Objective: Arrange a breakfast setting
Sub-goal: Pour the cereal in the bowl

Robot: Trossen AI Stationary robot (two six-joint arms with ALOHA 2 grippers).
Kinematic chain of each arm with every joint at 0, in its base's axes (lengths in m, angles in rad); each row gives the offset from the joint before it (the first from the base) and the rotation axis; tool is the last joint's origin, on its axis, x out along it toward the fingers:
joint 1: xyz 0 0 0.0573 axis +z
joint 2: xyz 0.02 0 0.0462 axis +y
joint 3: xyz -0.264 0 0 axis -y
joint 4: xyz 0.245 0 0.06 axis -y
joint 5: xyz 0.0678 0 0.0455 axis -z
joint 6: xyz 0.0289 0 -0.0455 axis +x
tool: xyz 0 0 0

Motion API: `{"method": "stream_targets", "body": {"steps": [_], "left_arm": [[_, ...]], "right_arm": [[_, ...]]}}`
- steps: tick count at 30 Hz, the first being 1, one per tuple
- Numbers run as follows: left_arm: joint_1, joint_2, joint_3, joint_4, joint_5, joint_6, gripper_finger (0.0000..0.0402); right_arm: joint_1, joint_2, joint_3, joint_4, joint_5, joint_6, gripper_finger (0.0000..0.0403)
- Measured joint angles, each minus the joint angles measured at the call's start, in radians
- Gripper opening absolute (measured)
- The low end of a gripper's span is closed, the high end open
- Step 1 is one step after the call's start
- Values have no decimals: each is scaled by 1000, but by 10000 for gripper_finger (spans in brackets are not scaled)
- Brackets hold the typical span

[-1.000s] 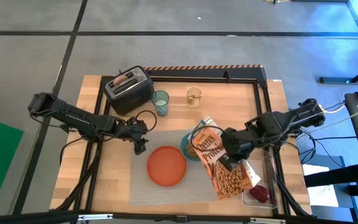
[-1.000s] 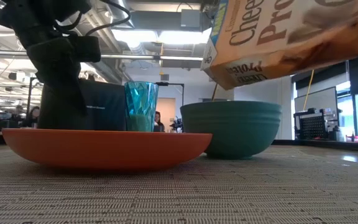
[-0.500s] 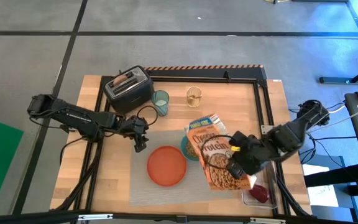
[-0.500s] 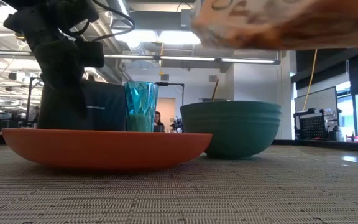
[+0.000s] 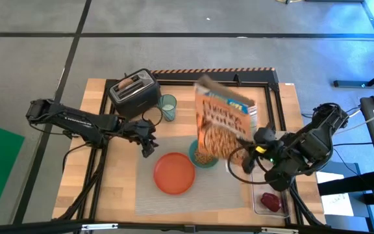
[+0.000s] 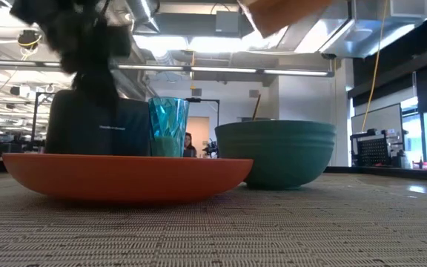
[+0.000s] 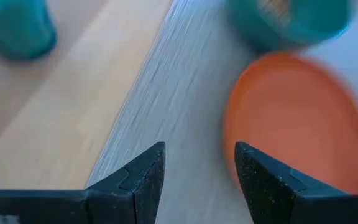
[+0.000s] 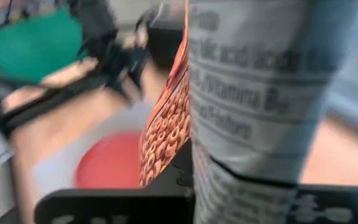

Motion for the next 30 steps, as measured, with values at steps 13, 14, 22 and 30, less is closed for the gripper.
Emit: {"method": "stream_targets", "body": {"steps": [13,14,22,30], "left_arm": [[0,0,561,139,-403,484,193],[0,0,617,154,-408,542,197],[8,110,985,184,-238,871,282],[-12,313,1254,-79,-230,1055,319]], "right_arm": [[-31,0,0,-134,330,-292,0],[-31,-1,0,-116,322,-326,0],[-45,-5,0,148,195,-772,0],[-134,-31,-1,166,13,-837,0]]}}
